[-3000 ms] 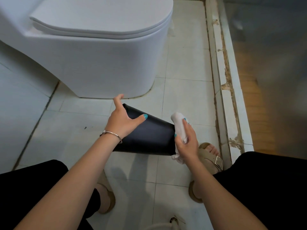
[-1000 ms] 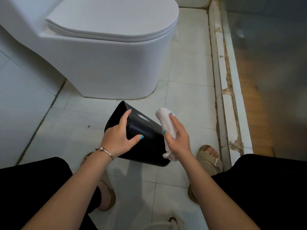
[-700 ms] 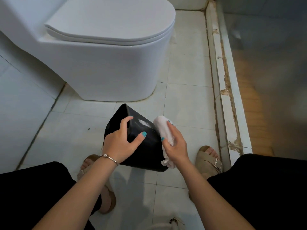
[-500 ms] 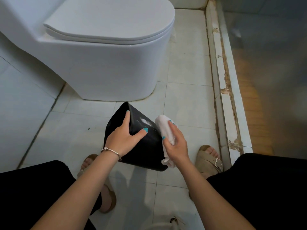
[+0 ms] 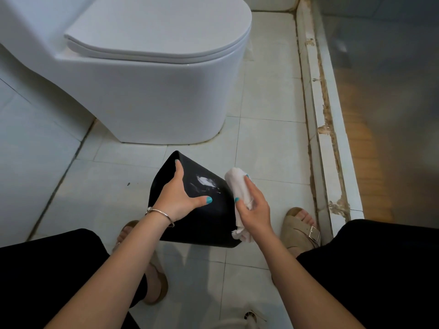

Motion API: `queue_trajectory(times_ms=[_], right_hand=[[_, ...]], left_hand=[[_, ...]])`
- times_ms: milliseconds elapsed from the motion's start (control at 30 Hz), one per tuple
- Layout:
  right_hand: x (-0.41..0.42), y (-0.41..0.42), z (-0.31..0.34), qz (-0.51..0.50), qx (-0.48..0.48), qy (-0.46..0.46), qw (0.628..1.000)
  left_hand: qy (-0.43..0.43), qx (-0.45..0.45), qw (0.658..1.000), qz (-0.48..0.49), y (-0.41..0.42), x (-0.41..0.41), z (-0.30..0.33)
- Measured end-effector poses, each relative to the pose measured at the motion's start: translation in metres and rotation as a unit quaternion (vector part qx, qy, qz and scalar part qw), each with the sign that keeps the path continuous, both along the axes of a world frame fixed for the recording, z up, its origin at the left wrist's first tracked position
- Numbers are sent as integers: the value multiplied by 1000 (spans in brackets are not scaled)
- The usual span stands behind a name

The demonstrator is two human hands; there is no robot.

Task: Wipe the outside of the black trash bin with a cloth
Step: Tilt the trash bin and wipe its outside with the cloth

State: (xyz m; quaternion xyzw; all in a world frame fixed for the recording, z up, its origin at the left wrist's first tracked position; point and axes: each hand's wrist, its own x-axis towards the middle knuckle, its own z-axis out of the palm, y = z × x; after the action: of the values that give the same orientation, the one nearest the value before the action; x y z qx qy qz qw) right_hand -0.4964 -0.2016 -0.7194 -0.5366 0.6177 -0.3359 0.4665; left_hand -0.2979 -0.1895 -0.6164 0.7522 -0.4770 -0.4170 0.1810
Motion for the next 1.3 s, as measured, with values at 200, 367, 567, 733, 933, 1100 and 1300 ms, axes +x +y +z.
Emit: queue_trajectory(times_ms=[200, 367, 567, 733, 933, 1100, 1300], right_hand=[[-1, 0, 5, -19, 7, 1, 1000], [0, -4, 5, -58, 14, -21, 998], [-1, -6, 4, -106, 41, -37, 993], [-2, -7, 6, -128, 53, -49, 989], [-4, -8, 8, -129, 51, -53, 989], [-5, -8, 6, -128, 45, -45, 990], [-7, -4, 0, -143, 51, -45, 987]], left_hand=[[4, -23, 999, -23, 8, -2, -5], [-6, -42, 998, -36, 9, -10, -8], [35, -42, 996, -64, 24, -7, -17], [37, -44, 996, -61, 28, -10, -22], [43, -58, 995, -63, 29, -16, -32], [33, -64, 995, -63, 32, -17, -37], [9, -96, 995, -9, 36, -21, -46]])
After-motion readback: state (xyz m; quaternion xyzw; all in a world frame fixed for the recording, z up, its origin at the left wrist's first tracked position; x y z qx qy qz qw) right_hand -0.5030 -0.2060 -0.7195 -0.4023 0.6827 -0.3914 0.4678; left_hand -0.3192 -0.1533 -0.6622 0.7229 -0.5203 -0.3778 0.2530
